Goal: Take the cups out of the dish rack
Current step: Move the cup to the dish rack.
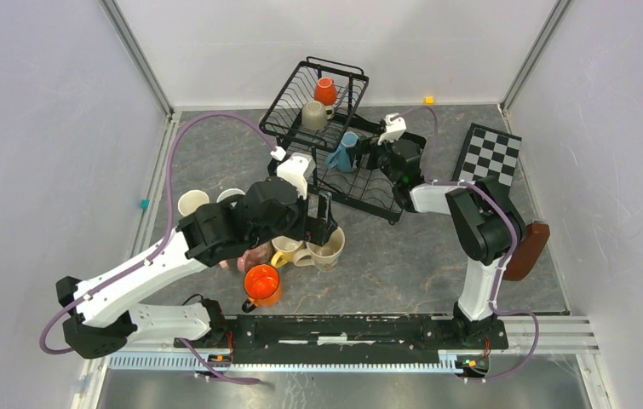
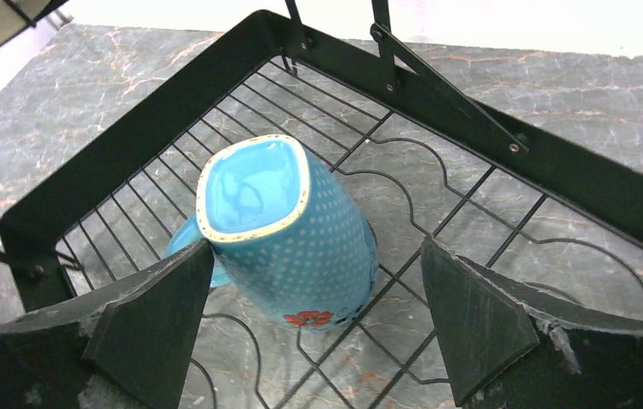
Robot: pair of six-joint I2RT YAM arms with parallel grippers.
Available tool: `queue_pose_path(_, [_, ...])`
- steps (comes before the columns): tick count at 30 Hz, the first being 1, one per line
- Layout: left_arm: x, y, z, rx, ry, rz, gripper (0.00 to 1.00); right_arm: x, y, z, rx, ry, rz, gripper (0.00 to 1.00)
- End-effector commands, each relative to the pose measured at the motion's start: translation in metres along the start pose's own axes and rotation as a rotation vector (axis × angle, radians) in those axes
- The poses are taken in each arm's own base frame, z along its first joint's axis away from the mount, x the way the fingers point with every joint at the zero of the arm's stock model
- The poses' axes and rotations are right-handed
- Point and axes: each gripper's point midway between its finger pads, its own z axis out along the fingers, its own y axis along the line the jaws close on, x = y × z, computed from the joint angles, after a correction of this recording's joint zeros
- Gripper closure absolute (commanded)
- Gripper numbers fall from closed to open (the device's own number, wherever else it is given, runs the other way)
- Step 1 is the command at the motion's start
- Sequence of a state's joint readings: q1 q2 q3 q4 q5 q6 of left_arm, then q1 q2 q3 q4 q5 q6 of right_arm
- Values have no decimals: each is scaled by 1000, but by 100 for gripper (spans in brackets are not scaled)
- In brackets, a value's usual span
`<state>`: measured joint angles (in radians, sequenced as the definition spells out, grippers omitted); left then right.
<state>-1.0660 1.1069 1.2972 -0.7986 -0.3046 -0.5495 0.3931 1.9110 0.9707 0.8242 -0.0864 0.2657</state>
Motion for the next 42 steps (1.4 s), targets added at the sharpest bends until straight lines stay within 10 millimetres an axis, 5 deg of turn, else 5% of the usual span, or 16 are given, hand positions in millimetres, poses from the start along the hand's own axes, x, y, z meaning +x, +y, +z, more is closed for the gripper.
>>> queue_pose_path(1, [-11, -6, -5, 42, -50, -30, 0, -25, 3, 9, 143, -35, 81, 2])
queue_pose_path(7, [-11, -5, -8, 48, -56, -31, 0, -34, 11, 16, 153, -90, 104, 2])
queue_pose_path(29, [-10, 4, -11, 16, -58, -26, 0, -18, 18, 65, 61, -61, -81, 4])
queue_pose_path(36, [-10, 2, -8, 22, -52, -28, 0, -12, 15, 56, 70, -50, -89, 24])
queue_pose_path(42, [-9, 1, -8, 27, -56, -33, 0, -31, 6, 51, 96, -63, -119, 52])
